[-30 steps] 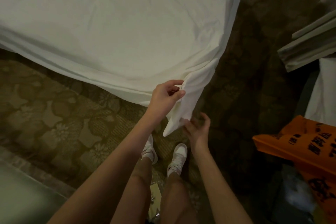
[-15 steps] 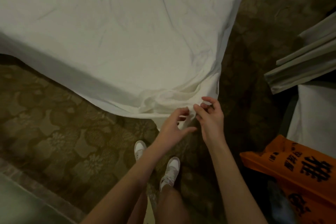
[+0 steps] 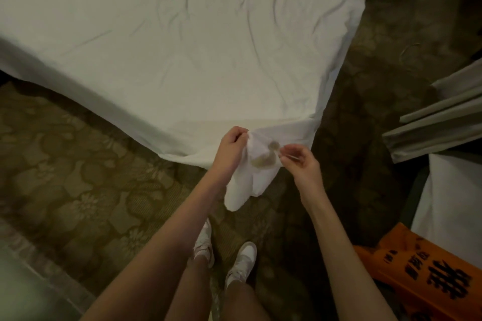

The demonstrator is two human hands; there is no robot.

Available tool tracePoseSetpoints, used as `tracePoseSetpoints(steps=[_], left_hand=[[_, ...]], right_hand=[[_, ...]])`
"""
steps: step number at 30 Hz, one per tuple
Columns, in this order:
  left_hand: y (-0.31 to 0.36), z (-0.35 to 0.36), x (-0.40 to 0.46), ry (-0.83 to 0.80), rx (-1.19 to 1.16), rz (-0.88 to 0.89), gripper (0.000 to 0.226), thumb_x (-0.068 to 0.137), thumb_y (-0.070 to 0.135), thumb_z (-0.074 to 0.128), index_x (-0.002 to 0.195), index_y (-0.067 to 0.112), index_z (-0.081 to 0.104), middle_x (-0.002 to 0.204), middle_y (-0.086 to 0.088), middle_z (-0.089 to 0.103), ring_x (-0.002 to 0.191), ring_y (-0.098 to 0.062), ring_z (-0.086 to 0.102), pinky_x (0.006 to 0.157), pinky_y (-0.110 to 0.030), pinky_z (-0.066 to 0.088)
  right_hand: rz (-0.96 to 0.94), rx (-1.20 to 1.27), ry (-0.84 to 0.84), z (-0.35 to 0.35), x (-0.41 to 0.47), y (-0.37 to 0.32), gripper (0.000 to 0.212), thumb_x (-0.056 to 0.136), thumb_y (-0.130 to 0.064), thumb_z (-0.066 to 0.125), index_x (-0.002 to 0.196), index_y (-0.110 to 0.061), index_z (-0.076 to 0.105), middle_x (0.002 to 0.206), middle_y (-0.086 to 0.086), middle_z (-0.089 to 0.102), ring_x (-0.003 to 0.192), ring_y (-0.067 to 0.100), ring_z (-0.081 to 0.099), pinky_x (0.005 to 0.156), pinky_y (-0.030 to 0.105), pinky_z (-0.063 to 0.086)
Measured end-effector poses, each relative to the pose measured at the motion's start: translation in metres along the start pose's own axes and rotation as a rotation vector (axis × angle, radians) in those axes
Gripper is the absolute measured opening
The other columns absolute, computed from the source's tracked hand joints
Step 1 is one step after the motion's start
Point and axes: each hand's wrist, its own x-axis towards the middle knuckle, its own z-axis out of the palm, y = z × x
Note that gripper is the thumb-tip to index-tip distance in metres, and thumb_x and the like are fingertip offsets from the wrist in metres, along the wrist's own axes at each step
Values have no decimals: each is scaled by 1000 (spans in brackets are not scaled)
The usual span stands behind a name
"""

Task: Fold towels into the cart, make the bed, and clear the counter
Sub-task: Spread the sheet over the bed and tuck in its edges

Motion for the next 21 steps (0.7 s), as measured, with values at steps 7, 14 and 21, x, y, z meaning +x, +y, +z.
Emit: tracePoseSetpoints(steps=[7,14,21], left_hand=[[-9,-12,8,-105,-126,-109,23,98,10,46,81,16,62,72,-8,51,66,-20,46,58,-28,35],[-9,-22,20,-76,-31,-88,17,97,11,48,89,14,62,72,3,54,68,-12,47,58,-22,36],[0,-17,17,-129,-29,-86,15,97,10,47,95,10,62,77,2,58,69,-9,52,58,-17,40]], right_hand=[[187,-33,-186,41,-16,38,25,90,-15,61,114,-21,57,108,-9,63,106,7,58,85,18,51],[233,152,-157,54,-14,31,19,91,-9,58,107,-17,64,98,-1,68,94,12,65,84,31,56],[532,262,-136,72,-9,43,31,95,-22,54,124,-24,46,117,3,55,113,25,53,92,45,49]])
